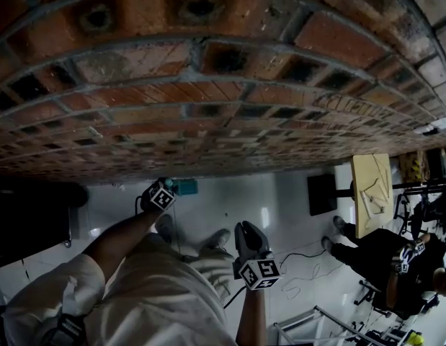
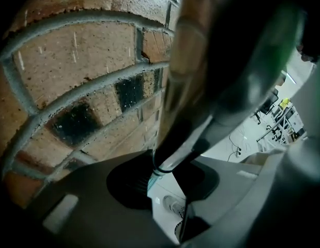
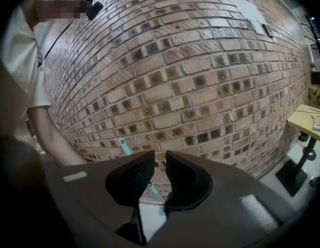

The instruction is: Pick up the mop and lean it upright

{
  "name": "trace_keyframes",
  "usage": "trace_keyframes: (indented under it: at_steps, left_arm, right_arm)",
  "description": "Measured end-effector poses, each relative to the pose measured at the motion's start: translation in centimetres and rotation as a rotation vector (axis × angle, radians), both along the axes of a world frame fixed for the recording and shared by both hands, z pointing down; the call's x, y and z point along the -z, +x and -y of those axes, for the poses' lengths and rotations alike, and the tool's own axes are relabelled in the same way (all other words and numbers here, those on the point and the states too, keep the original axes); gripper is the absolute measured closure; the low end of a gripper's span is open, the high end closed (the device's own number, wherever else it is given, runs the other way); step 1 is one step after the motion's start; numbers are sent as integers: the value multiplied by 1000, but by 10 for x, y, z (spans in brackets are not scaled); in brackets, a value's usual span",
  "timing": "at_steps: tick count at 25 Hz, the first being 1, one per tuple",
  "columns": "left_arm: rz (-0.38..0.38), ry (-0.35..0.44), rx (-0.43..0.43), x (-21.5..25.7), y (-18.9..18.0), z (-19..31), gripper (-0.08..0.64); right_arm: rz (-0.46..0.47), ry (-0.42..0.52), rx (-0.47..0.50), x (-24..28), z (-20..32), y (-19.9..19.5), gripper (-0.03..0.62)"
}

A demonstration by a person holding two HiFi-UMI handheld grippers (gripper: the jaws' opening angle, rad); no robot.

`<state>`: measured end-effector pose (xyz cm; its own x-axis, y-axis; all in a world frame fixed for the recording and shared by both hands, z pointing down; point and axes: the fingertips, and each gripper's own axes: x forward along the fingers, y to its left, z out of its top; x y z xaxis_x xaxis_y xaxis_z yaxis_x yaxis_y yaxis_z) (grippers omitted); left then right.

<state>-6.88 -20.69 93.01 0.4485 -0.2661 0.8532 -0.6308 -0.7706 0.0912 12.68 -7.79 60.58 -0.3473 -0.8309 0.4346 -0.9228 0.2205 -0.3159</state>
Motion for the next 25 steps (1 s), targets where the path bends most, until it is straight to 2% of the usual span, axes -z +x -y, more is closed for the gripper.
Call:
trace_keyframes:
  at_steps: [10,14,20,25]
  left_arm:
    - [30,-41,2,-18,-9,2,426]
    - [47,-27,5,-23,-15,8,426]
    - [50,-19,-35,-25,-14,12,426]
    - [32,-43,9,-28,-20,20,426]
  right_arm:
    - [-9,-21,29,-3,-1,-3,531]
    - [-17,-26,38,-2,-1,-5,531]
    - [-27,-42,38,-5,-4,-5,531]
    - [-26,-45,40,-6,-1,-10,531]
